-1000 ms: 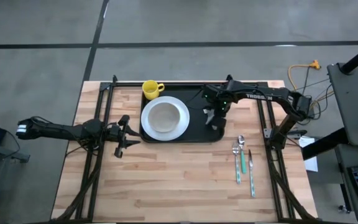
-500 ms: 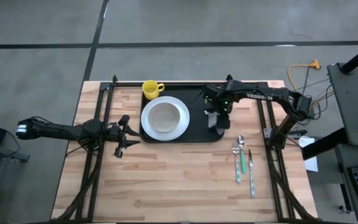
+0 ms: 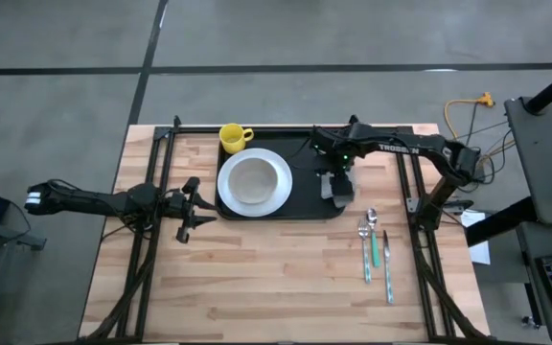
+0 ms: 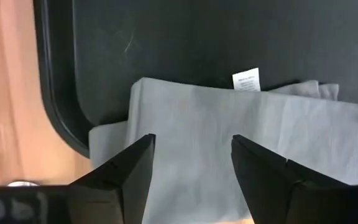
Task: Set up tray
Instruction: Put the gray napkin on the right side of the white plate
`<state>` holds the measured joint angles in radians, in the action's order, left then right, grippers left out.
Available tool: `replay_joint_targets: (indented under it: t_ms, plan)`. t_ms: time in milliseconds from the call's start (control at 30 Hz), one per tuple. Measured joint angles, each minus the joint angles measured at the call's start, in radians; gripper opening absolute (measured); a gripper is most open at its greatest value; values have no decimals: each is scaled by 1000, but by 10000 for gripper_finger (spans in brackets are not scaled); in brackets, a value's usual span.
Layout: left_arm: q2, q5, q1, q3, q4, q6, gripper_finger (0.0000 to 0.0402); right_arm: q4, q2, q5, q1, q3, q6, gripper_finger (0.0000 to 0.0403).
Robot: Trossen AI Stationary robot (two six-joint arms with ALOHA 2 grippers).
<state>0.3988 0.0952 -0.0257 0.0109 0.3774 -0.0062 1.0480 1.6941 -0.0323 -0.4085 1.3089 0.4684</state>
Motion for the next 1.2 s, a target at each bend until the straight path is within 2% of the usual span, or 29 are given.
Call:
replay_joint_targets:
  t_ms: [733,967,1200]
  plan:
    - [1,0,0,0,0,0,108,-48,209,-1,-46,-22,67,170]
    - [1,0,0,0,0,0,108,-157,255,-80,-46,-23,58,161]
    - [2,0,0,0,0,0,108,-207,281,-83,-47,-20,56,149]
